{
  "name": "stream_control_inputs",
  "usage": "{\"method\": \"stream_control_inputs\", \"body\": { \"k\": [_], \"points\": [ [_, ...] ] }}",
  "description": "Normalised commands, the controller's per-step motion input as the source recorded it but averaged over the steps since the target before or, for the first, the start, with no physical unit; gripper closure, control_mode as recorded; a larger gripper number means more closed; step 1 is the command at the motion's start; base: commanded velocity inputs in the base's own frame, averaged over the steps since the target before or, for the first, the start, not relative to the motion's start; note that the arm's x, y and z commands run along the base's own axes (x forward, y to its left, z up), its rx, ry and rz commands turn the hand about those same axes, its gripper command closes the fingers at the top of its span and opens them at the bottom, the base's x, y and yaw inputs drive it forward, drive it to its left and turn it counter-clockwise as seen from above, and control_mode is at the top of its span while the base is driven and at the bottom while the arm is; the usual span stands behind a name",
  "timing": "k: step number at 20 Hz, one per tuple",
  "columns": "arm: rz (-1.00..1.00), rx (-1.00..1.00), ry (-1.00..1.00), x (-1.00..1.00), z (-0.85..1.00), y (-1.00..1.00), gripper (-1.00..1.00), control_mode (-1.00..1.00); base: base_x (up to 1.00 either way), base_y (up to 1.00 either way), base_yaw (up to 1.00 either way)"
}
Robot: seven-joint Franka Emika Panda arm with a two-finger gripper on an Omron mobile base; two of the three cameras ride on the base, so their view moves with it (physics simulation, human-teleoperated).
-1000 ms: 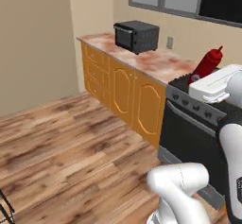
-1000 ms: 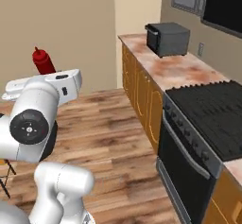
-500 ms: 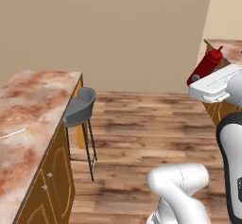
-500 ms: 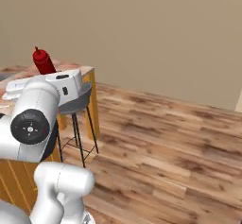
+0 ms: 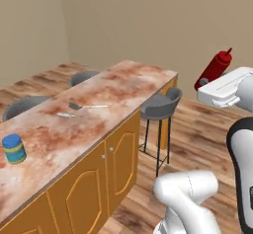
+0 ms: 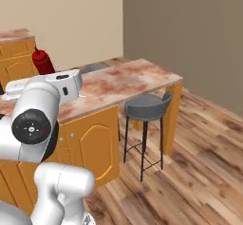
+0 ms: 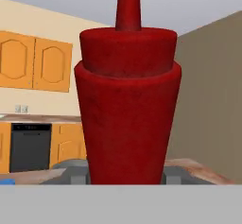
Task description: Move the mayonnaise and ketchup from the cabinet to the dining counter.
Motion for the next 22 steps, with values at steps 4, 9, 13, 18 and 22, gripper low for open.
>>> {"method": "stream_control_inputs", "body": {
  "k": [4,9,13,18,22],
  "points": [
    [0.00,0.00,0.00,0.00,0.00,0.00,1.00,1.00,0.43,-0.12,0.64],
    [0.00,0.00,0.00,0.00,0.00,0.00,1.00,1.00,0.51,-0.25,0.42],
    [0.00,0.00,0.00,0.00,0.00,0.00,1.00,1.00,0.51,-0.21,0.27],
    [0.00,0.00,0.00,0.00,0.00,0.00,1.00,1.00,0.24,-0.02,0.30],
    [0.00,0.00,0.00,0.00,0.00,0.00,1.00,1.00,0.09,0.01,0.35]
  ]
}}
